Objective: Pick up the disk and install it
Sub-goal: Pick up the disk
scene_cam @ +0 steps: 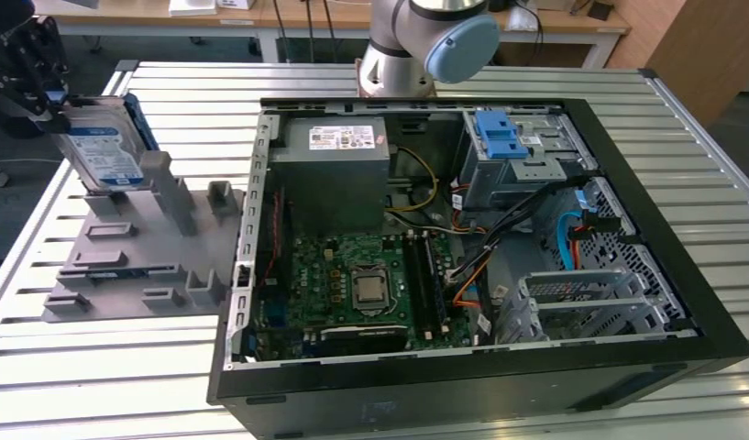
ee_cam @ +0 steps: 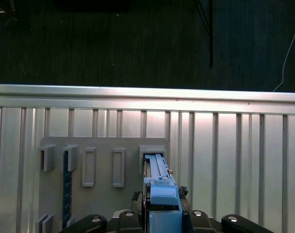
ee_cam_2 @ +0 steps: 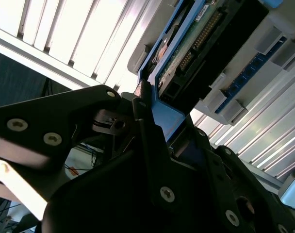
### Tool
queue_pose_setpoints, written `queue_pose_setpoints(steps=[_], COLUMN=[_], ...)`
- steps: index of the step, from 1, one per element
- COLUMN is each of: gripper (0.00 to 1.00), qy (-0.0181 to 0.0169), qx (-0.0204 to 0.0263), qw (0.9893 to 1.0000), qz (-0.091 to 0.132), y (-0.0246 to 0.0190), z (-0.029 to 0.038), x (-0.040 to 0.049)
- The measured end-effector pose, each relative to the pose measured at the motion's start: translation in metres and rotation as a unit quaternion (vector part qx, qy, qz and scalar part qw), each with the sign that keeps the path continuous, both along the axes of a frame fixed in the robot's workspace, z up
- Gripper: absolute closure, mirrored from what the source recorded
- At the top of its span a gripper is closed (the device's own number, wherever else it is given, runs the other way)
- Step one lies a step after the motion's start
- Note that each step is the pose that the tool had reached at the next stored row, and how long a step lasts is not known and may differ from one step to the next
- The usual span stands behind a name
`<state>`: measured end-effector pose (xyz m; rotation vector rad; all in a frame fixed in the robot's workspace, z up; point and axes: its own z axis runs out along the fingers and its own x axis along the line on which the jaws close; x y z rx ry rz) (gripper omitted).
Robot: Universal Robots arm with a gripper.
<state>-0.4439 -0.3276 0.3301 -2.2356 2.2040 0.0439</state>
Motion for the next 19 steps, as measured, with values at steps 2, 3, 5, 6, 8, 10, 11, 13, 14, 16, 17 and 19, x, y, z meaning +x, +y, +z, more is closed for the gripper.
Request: queue_pose_setpoints(steps=[2, 3, 5, 6, 8, 10, 11, 13, 14, 16, 17, 19], gripper=[0.64, 0.64, 0.64, 0.64, 0.64, 0.64, 0.64, 0.64, 0.64, 0.64, 0.64, 0.64], qy=[0.0000, 0.0000, 0.0000, 0.0000, -0.0001, 0.0000, 0.0000, 0.0000, -0.0001, -0.0001, -0.0001, 0.0000], qx=[0.0000, 0.0000, 0.0000, 0.0000, 0.0000, 0.0000, 0.0000, 0.0000, 0.0000, 0.0000, 0.0000, 0.0000], qw=[1.0000, 1.0000, 1.0000, 1.0000, 1.0000, 1.0000, 1.0000, 1.0000, 1.0000, 1.0000, 1.0000, 1.0000], qz=[0.000, 0.000, 0.000, 0.000, 0.000, 0.000, 0.000, 0.000, 0.000, 0.000, 0.000, 0.000], y=[0.0000, 0.0000, 0.0000, 0.0000, 0.0000, 0.0000, 0.0000, 0.0000, 0.0000, 0.0000, 0.0000, 0.0000], z=[0.0011, 0.0016, 0.0026, 0.0031, 0.0040, 0.0049, 0.0053, 0.0061, 0.0064, 0.0070, 0.0072, 0.0081], x=[0.0000, 0.0000, 0.0000, 0.0000, 0.0000, 0.0000, 0.0000, 0.0000, 0.0000, 0.0000, 0.0000, 0.0000])
